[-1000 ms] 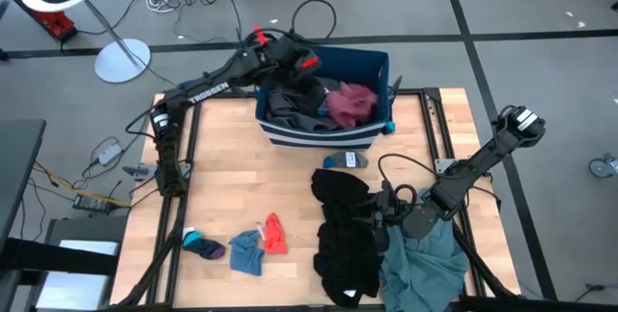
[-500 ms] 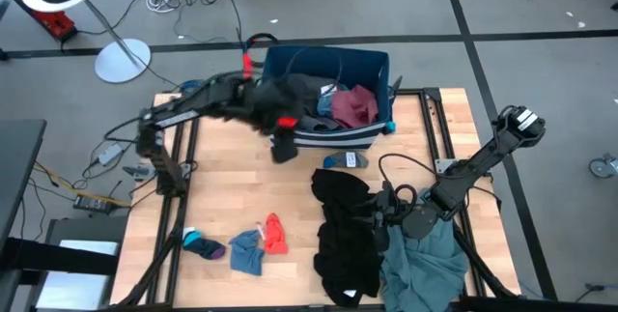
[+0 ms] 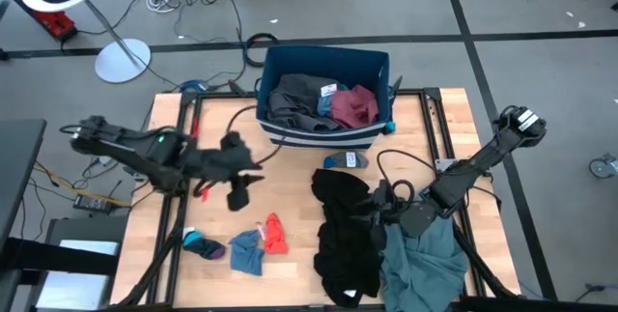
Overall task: Sort clothes
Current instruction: Put the black shorts into the blue laundry organizer
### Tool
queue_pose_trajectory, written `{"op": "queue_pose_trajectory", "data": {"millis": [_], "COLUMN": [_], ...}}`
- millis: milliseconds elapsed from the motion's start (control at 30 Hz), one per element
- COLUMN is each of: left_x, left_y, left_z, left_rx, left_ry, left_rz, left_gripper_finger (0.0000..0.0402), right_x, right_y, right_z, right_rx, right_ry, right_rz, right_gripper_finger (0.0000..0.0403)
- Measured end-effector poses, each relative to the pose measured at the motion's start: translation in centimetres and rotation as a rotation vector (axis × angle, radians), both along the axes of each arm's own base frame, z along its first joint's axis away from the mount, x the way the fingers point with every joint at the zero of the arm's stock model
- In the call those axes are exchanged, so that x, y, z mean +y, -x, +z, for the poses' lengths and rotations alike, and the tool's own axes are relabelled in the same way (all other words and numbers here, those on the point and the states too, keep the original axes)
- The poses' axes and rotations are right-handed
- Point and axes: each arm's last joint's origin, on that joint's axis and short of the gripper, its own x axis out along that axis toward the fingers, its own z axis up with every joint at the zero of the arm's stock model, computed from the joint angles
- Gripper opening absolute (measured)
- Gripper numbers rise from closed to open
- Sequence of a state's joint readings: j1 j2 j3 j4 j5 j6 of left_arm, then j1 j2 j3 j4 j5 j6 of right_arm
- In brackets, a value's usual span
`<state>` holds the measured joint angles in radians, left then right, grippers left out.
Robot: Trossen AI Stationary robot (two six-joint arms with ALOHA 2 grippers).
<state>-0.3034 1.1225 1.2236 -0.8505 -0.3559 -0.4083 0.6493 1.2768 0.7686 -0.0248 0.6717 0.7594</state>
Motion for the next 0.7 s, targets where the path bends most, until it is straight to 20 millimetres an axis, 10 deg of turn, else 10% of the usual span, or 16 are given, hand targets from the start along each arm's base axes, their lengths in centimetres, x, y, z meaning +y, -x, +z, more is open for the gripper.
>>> {"op": "queue_pose_trajectory", "data": {"millis": [367,700], "left_x": [0.5,0.8], "left_y": [4.2,5.1], "left_z": [-9.6,-11.1], "left_rx": [-0.161,-0.163], "left_ry": [0.176,0.191], "left_rz": [-0.026,-0.05], "left_gripper_finger": [0.0126,0.0126], "right_x": [1.0,3.7], "right_y": [-3.8,-7.7], "right_z": [6.2,3.2], "right_rx": [0.41,0.783], "right_ry": [0.086,0.053], "right_rz": [-0.025,-0.107], "right_gripper_finger": [0.0151,0.0151]}}
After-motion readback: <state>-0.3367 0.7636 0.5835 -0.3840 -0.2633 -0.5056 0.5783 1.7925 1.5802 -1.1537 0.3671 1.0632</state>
